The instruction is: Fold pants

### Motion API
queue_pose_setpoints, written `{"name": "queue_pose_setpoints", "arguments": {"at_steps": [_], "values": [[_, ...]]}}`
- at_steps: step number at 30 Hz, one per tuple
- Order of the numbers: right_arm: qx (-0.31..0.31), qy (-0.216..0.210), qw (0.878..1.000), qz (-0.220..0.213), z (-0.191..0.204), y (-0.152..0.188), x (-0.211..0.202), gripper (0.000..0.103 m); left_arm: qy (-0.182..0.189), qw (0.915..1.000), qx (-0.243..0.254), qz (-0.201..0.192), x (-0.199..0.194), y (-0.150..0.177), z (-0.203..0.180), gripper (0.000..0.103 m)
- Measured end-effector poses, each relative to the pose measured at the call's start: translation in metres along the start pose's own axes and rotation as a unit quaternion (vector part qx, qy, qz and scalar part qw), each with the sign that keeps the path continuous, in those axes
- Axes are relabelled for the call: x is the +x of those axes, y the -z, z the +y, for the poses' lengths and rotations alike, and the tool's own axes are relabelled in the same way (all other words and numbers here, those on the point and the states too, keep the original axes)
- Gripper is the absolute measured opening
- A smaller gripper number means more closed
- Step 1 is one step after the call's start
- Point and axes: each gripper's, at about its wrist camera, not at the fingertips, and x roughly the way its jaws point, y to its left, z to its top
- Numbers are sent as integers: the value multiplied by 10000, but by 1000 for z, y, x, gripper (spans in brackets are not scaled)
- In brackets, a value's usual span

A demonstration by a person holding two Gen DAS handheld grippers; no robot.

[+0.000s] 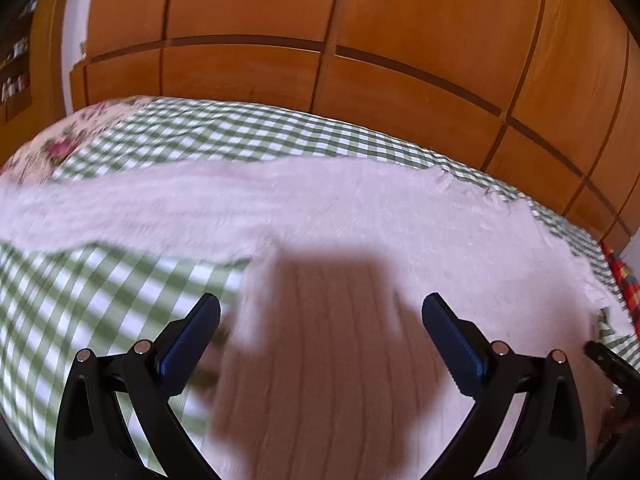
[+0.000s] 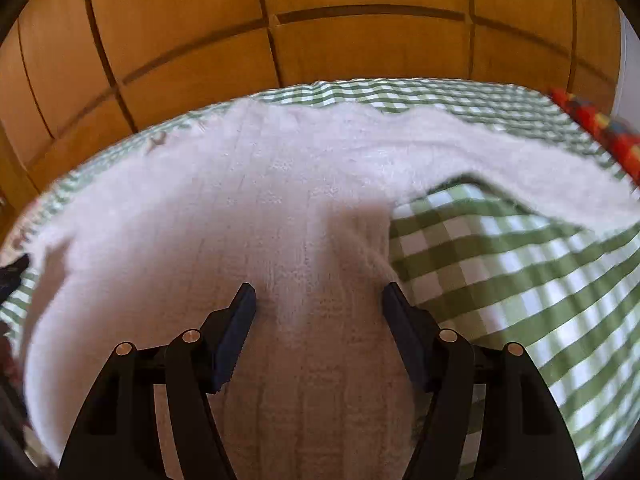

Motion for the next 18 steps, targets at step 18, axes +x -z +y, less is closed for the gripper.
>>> {"name": "queue_pose_setpoints", "arguments": {"at_steps": [18], "values": [[3723,-12,9233,-949,-219,-22,-19,73,-125,9986,33,522,43,7,4,101]]}}
